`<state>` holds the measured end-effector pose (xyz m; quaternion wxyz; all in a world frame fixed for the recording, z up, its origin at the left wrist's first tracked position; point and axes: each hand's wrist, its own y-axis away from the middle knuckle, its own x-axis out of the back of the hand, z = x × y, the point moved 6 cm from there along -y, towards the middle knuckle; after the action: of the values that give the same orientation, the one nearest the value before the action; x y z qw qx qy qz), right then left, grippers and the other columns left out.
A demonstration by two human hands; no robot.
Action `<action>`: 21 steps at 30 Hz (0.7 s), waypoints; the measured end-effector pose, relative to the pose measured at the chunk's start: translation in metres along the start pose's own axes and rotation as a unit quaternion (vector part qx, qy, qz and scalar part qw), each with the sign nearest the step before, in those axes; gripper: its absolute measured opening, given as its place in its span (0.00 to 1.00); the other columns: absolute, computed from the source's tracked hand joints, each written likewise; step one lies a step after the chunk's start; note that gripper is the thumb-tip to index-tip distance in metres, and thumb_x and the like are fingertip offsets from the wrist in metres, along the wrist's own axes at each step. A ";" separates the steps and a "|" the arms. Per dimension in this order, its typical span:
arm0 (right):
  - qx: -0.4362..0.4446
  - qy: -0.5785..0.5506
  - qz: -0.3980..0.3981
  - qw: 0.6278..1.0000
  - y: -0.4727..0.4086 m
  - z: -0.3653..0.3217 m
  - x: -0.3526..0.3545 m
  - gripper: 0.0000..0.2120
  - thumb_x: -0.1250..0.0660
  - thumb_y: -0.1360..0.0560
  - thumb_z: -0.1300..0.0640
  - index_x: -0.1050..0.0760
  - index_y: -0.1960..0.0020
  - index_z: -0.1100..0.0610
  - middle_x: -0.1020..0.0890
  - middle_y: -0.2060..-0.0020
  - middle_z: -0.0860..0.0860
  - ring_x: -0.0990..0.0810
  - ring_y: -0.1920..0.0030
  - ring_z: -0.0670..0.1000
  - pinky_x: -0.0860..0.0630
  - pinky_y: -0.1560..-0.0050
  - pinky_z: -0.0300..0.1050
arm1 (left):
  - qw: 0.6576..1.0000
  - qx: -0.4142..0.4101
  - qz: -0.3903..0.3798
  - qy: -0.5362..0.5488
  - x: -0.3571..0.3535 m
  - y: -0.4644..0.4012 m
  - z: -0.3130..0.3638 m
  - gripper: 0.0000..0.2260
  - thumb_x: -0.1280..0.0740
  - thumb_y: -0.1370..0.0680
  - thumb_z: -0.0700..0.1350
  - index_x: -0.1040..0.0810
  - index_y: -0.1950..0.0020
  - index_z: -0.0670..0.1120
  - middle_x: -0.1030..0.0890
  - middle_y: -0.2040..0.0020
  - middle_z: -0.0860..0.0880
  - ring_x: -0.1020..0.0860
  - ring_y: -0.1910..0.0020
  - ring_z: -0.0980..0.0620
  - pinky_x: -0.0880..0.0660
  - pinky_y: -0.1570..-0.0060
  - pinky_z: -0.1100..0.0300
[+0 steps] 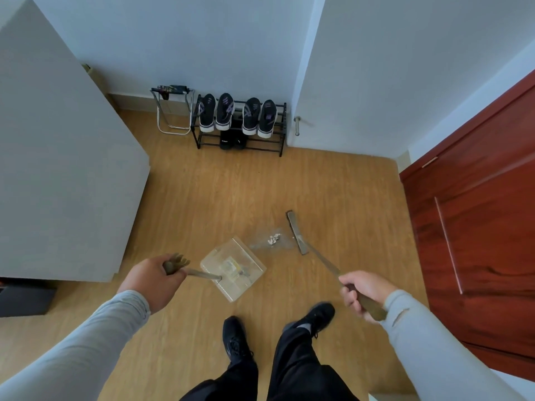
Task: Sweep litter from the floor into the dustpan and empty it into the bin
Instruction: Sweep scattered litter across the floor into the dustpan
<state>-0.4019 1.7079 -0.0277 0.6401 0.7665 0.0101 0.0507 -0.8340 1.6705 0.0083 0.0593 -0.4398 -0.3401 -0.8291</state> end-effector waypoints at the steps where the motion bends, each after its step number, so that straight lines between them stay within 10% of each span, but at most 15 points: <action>1: -0.002 0.049 0.023 0.999 -0.012 -0.004 0.005 0.12 0.39 0.19 0.56 0.31 0.61 0.58 0.30 0.78 0.49 0.32 0.82 0.45 0.34 0.82 0.34 | 1.000 0.002 0.001 -0.001 -0.001 0.000 0.000 0.17 0.29 0.24 0.57 0.19 0.38 0.52 0.19 0.58 0.55 0.21 0.59 0.53 0.21 0.54 0.56; 5: 0.034 0.259 0.069 0.963 -0.060 -0.020 -0.010 0.16 0.40 0.22 0.59 0.28 0.68 0.60 0.24 0.74 0.55 0.26 0.71 0.53 0.25 0.62 0.44 | 1.000 0.005 0.004 -0.011 -0.007 0.000 -0.001 0.15 0.29 0.24 0.57 0.19 0.41 0.53 0.18 0.61 0.56 0.20 0.61 0.53 0.19 0.55 0.55; 8: 0.074 0.321 0.071 0.942 -0.077 -0.018 -0.039 0.15 0.41 0.20 0.61 0.33 0.65 0.57 0.25 0.68 0.53 0.26 0.71 0.49 0.25 0.71 0.37 | 1.000 0.004 0.006 -0.022 -0.009 -0.001 0.002 0.13 0.29 0.24 0.56 0.19 0.42 0.54 0.18 0.61 0.56 0.20 0.62 0.53 0.18 0.55 0.54; 13: 0.012 0.173 0.011 0.985 -0.063 0.018 -0.053 0.05 0.40 0.21 0.62 0.32 0.56 0.56 0.27 0.71 0.53 0.28 0.76 0.49 0.30 0.76 0.40 | 0.999 -0.002 -0.003 -0.037 -0.010 -0.003 0.008 0.13 0.29 0.24 0.56 0.19 0.41 0.53 0.19 0.60 0.57 0.21 0.60 0.54 0.22 0.56 0.57; 15: 0.001 0.095 0.009 0.995 -0.050 0.020 -0.039 0.16 0.40 0.21 0.62 0.27 0.34 0.60 0.28 0.73 0.52 0.32 0.79 0.47 0.36 0.78 0.36 | 0.999 -0.004 -0.011 -0.047 -0.011 -0.005 0.007 0.12 0.30 0.23 0.56 0.19 0.43 0.53 0.19 0.61 0.56 0.21 0.61 0.54 0.21 0.56 0.56; 21: 0.074 0.198 0.040 0.977 -0.021 -0.016 -0.016 0.07 0.40 0.20 0.62 0.26 0.44 0.55 0.28 0.71 0.52 0.32 0.78 0.48 0.34 0.77 0.37 | 0.999 0.014 -0.017 -0.031 -0.014 -0.007 -0.004 0.08 0.31 0.24 0.56 0.20 0.51 0.53 0.18 0.62 0.54 0.20 0.63 0.52 0.19 0.57 0.54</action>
<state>-0.4183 1.7262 -0.0462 0.5643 0.7862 0.1101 0.2264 -0.8315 1.6705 -0.0074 0.0402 -0.4589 -0.3607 -0.8110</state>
